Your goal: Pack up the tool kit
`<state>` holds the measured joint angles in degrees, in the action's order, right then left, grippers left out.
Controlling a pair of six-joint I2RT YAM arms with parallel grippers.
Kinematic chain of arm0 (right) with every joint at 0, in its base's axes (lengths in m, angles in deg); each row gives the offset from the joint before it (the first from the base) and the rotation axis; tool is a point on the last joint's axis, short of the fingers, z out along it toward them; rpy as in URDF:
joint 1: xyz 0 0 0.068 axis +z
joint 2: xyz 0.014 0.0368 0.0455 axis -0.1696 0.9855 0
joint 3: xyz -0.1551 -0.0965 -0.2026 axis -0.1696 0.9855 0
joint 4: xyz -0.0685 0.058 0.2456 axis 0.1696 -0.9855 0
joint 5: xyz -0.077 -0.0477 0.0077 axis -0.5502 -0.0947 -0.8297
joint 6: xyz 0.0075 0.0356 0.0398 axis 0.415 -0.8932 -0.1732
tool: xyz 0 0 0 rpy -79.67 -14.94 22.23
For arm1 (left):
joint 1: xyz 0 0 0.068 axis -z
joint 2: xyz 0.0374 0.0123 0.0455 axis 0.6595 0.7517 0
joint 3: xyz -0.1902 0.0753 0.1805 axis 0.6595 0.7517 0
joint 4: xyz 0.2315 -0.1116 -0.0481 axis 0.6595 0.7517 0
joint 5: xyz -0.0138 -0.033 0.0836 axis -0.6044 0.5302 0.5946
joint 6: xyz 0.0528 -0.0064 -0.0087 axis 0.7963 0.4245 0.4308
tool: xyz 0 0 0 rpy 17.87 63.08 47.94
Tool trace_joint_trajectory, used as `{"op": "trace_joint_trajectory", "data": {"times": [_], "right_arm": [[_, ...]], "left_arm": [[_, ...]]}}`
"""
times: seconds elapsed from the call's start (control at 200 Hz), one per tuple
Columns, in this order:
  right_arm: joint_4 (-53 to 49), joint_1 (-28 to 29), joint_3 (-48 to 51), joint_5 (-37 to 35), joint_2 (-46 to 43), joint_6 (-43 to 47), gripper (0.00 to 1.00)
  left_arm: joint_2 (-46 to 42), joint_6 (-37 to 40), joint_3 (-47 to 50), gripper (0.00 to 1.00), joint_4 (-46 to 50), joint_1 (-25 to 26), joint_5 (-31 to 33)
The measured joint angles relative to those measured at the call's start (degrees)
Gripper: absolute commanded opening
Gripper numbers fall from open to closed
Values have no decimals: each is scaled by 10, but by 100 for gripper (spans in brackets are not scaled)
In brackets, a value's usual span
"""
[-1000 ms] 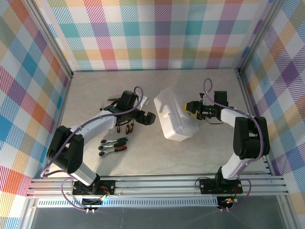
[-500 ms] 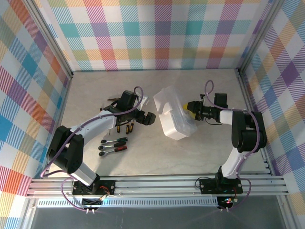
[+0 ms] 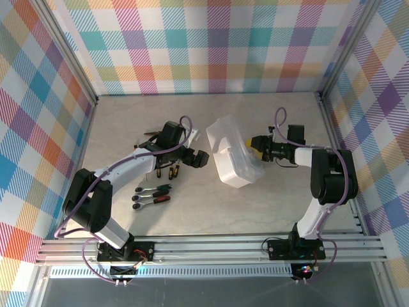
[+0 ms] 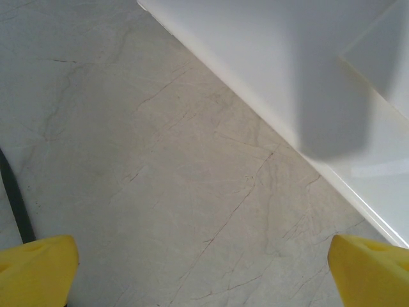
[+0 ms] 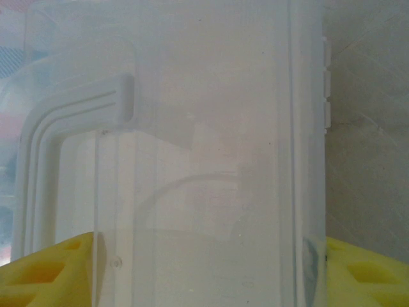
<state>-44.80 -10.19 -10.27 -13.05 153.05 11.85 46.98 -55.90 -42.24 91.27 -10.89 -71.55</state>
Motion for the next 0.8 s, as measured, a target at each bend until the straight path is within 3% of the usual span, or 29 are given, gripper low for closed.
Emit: {"op": "trace_joint_trajectory", "data": {"times": [0.505,0.8], "right_arm": [[-68,-1,-8,-23,-20,44,80],[-114,-15,-10,-93,-29,94,88]], "left_arm": [[0,0,0,100,0,0,0],[0,0,0,100,0,0,-1]]}}
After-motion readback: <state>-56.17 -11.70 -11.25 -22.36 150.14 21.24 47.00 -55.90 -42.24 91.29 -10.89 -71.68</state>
